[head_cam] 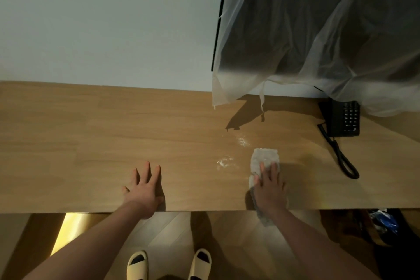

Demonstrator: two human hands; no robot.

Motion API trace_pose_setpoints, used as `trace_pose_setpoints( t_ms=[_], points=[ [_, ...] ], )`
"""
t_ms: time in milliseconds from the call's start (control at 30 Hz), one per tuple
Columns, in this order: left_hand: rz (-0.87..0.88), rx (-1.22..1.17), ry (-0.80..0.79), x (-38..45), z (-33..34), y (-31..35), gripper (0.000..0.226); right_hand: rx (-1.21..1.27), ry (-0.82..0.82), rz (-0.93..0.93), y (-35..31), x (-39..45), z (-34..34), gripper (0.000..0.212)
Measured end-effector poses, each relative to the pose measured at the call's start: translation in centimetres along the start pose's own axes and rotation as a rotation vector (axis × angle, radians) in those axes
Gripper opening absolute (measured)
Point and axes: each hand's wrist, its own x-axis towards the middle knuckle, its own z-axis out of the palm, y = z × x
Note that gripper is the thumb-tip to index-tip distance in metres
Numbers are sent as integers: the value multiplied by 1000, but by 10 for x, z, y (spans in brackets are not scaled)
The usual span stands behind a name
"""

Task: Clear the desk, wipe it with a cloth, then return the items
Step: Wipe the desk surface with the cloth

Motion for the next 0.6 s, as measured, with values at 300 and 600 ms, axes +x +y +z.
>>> trace_pose_setpoints(
  t_ms=[300, 600],
  points=[
    [47, -14, 0, -7, -8, 0, 98, -110, 58, -186, -113, -26, 42, 63],
    [121, -13, 203, -8, -31, -117, 78, -5, -32, -429, -241, -98, 97, 64]
  ],
)
